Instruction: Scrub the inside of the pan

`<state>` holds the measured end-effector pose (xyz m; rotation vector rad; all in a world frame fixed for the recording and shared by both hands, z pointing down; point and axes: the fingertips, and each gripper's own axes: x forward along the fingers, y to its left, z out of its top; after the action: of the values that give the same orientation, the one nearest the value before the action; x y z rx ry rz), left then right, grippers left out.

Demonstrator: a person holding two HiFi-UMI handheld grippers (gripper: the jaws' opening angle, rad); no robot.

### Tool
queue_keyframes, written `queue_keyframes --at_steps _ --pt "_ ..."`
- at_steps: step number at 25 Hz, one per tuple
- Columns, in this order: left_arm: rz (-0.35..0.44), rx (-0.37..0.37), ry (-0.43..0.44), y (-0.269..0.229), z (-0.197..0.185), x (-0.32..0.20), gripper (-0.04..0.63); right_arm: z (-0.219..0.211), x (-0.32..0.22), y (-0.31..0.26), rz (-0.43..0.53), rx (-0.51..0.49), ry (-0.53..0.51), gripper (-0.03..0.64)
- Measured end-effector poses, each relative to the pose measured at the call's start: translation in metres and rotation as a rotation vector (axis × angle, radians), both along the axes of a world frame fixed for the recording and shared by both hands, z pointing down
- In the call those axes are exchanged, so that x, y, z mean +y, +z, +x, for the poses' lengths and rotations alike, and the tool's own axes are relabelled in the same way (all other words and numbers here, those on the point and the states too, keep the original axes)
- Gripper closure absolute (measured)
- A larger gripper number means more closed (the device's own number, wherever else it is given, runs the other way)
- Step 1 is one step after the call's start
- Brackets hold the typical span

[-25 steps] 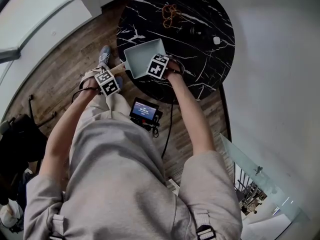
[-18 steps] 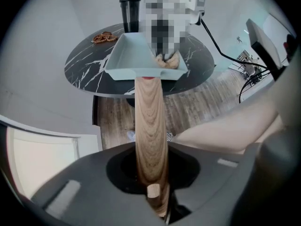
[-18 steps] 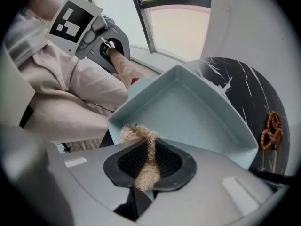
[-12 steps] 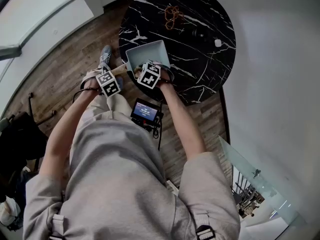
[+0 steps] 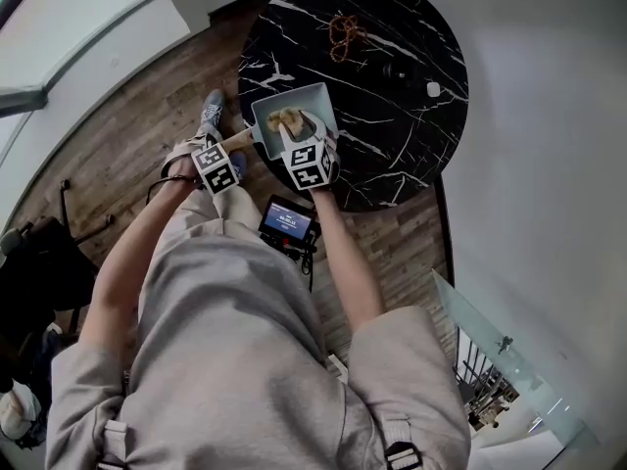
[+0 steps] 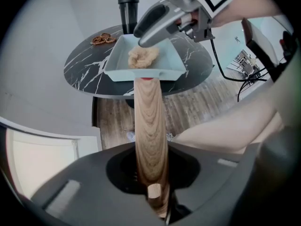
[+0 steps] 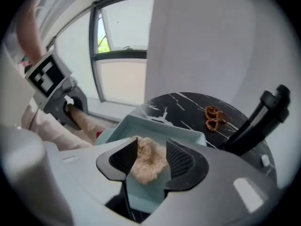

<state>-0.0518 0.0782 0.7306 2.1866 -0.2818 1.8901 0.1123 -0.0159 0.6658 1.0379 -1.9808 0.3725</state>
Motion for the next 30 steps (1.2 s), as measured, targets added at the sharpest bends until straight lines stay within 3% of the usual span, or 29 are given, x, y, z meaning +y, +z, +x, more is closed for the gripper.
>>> queue_keyframes --at_steps 3,8,21,30 --pt "0.0 -0.012 0.002 0.001 -0.002 0.0 0.538 0.006 -0.01 0.004 -0.049 -0.017 0.156 0.42" --pt "-0.004 -0.017 0.006 0.001 -0.001 0.0 0.538 -0.009 0.011 0.042 -0.251 0.076 0.002 0.423" --pt "0.012 -0.019 0.029 0.002 -0.001 0.0 0.538 -0.034 -0.017 0.044 -0.259 0.03 -0.079 0.425" --pt "0.015 -0.025 0.031 0.003 -0.001 -0.001 0.543 -0.049 -0.014 0.045 -0.301 0.094 -0.206 0.444"
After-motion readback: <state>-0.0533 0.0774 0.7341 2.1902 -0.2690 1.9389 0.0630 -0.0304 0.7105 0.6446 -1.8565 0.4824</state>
